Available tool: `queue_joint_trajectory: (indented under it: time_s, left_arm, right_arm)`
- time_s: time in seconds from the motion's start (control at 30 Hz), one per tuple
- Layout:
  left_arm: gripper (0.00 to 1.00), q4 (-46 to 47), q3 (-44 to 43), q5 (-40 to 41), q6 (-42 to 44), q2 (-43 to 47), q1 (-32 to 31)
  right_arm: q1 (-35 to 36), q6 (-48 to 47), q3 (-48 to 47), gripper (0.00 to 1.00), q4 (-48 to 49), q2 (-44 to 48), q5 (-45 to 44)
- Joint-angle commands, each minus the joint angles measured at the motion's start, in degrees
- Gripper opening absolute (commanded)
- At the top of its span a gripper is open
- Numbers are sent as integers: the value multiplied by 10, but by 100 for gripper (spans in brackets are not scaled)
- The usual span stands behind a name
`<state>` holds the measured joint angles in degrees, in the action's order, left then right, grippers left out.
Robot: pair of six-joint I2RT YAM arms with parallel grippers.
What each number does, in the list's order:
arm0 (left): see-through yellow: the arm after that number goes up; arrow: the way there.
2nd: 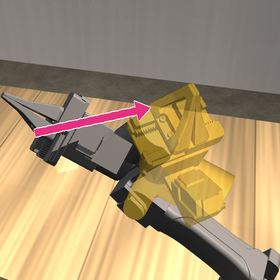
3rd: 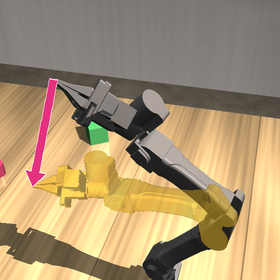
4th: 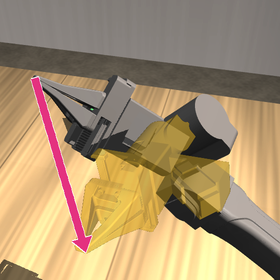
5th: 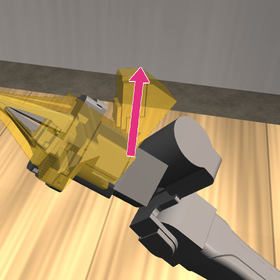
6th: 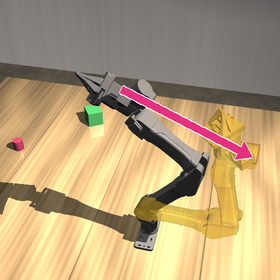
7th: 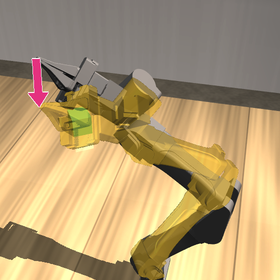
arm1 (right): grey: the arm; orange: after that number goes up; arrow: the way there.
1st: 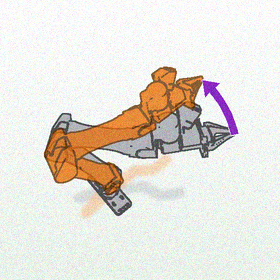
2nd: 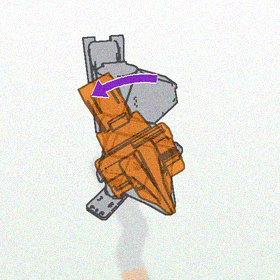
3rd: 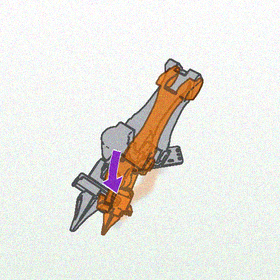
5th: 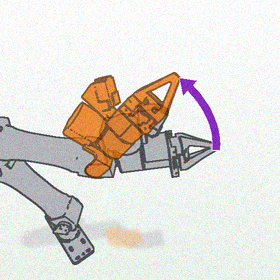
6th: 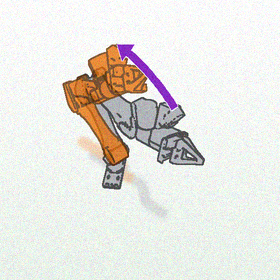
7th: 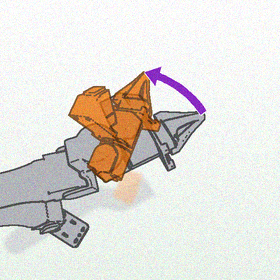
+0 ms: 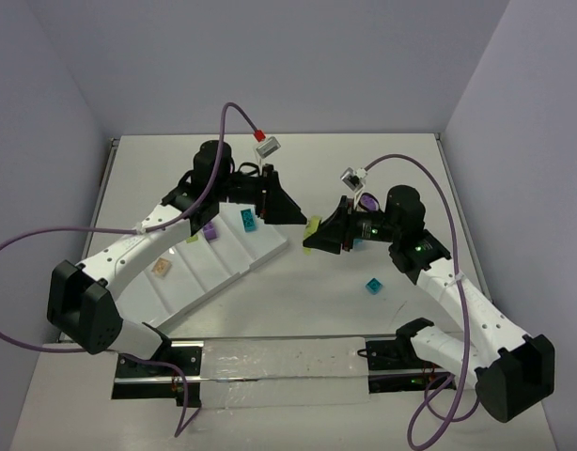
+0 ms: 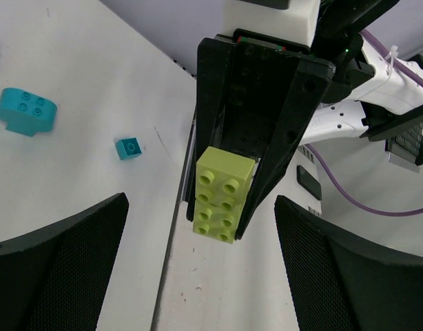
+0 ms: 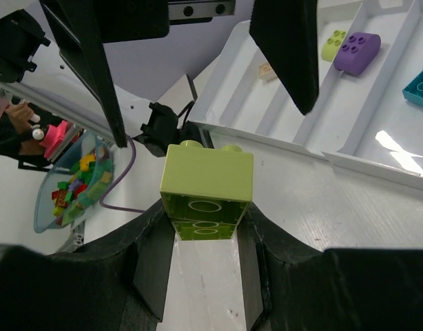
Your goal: Sort the legos into containers by color
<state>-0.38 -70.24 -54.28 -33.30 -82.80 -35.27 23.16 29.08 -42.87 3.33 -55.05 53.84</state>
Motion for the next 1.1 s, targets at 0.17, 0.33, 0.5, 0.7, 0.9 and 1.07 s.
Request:
queue_joint_trajectory:
  time_s: [0.17, 0.33, 0.5, 0.7, 0.9, 1.07]
  left_arm:
    - [86, 47, -40, -42, -10, -39, -21]
    - [83, 62, -40, -50, -23, -47, -29]
    - [57, 80, -35, -54, -34, -48, -33]
    - [7, 81, -31, -63, -33, -45, -37]
    - [0, 44, -30, -30, -13, -36, -28]
    - [0, 46, -8, 34, -45, -4, 23]
  right_arm:
    - [10, -20, -39, 0, 5, -11, 9]
    - [10, -25, -42, 0, -1, -17, 7]
    - [11, -27, -43, 0, -3, -20, 6]
    - [12, -28, -42, 0, -6, -25, 5]
    - [12, -26, -40, 0, -5, -28, -3]
    - [12, -44, -46, 0, -34, -36, -16]
